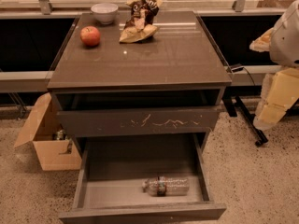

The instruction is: Pick water bottle from middle drawer and place on counter

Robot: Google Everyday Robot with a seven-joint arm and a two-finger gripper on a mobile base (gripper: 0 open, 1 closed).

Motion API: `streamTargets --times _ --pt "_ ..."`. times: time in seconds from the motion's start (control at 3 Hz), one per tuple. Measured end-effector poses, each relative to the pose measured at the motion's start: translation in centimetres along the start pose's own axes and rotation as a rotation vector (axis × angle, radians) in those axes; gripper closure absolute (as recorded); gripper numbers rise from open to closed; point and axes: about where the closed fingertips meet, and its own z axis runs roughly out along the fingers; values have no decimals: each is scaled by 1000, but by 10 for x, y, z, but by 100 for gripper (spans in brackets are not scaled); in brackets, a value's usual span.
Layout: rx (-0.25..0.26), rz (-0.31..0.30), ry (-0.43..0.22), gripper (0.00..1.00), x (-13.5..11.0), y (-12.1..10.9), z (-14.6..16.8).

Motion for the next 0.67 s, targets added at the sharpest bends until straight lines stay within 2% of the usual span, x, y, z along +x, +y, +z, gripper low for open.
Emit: streamTargets --times 0.33,0.67 --pt "0 0 0 0 0 0 0" --pt "-45 -15 -76 0 -6 11 31"
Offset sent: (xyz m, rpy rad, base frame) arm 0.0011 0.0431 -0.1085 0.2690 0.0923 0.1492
